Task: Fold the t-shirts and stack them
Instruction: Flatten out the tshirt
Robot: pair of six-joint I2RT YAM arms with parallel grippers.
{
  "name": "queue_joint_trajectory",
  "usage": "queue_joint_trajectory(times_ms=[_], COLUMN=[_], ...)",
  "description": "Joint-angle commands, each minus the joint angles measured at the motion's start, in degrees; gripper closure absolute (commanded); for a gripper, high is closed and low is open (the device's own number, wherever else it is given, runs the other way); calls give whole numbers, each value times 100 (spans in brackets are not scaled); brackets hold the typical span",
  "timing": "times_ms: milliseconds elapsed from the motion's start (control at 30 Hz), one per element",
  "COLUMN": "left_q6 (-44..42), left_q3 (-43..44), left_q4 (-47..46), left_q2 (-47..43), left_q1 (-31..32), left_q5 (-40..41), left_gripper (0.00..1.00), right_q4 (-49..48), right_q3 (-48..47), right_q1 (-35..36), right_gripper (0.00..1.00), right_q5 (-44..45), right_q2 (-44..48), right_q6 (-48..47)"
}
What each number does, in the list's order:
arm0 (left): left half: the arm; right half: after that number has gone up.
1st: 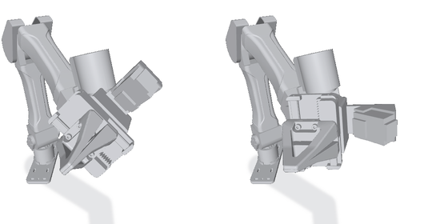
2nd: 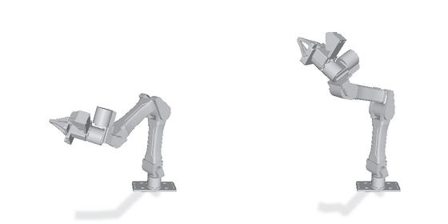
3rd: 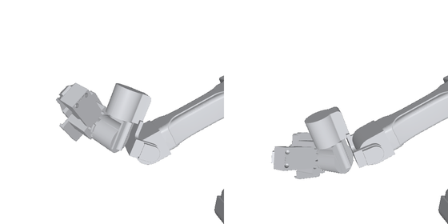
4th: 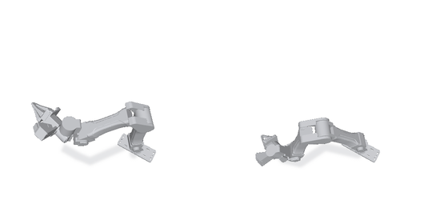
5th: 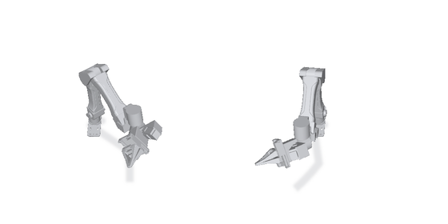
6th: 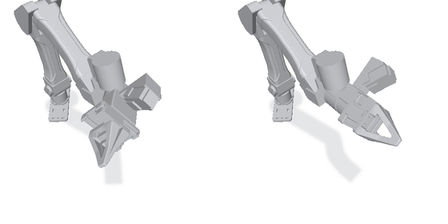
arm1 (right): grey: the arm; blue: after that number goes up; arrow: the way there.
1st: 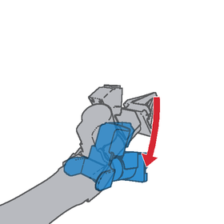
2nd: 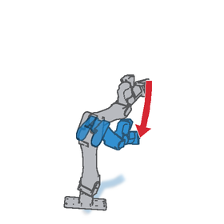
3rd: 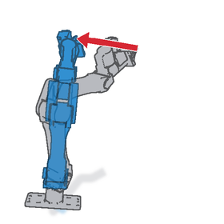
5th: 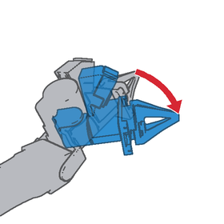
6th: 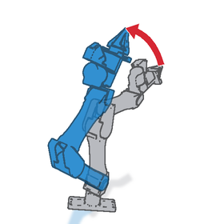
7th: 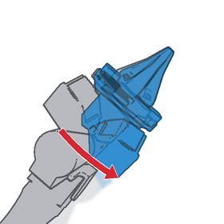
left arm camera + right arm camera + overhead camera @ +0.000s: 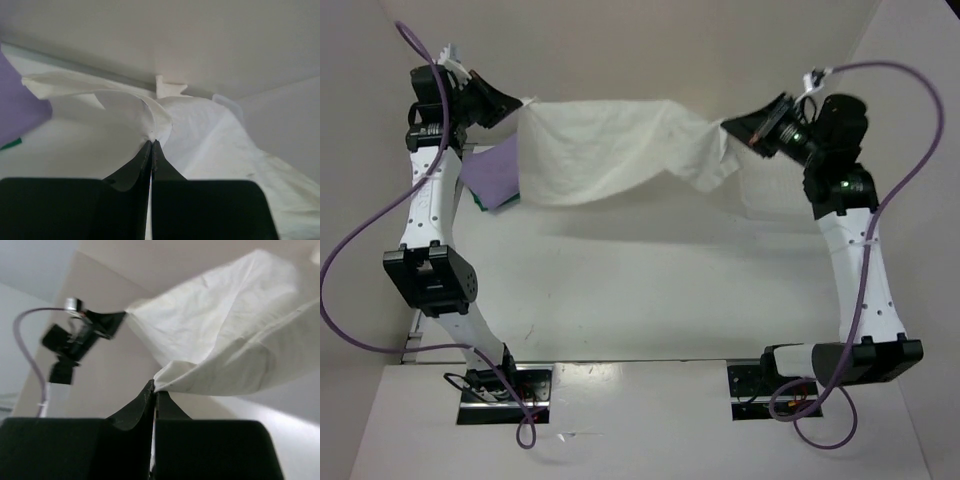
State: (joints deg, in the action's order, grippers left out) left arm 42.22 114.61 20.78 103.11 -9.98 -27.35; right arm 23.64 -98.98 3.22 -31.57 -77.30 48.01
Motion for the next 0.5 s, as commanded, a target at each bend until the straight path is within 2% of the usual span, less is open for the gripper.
queue_joint_trajectory(times_ms=[0, 33, 100, 133, 167, 200, 233, 367, 467], left_q6=[-178, -248, -371, -511, -513, -591, -731, -1048, -1171], left_q3=[-630, -902, -1752, -2045, -2317, -2564, -2923, -3487, -3857], left_q4=[-179, -231, -337, -337, -389, -442, -443, -84, 171], left_q2=[51, 51, -1, -1, -1, -1, -1, -466, -1028], left_q1=[13, 13, 74, 75, 75, 75, 75, 75, 75], left_q5=[-208, -209, -78, 10, 63, 116, 203, 985, 1513], left_gripper=[98, 98, 92, 86, 79, 60, 49, 13, 8], right_q4=[299, 395, 466, 466, 466, 466, 466, 519, 641], right_q3=[1772, 2586, 3337, 4011, 4288, 4543, 4972, 5511, 5626], right_q1=[-6, -6, -6, -6, -6, -6, -6, -6, -6], right_gripper=[100, 100, 100, 100, 100, 100, 100, 100, 100], right_q5=[283, 283, 537, 625, 626, 626, 687, 757, 758], right_q2=[64, 274, 425, 487, 557, 558, 558, 680, 786], right_q6=[-336, -414, -556, -608, -608, -608, -608, -608, -547])
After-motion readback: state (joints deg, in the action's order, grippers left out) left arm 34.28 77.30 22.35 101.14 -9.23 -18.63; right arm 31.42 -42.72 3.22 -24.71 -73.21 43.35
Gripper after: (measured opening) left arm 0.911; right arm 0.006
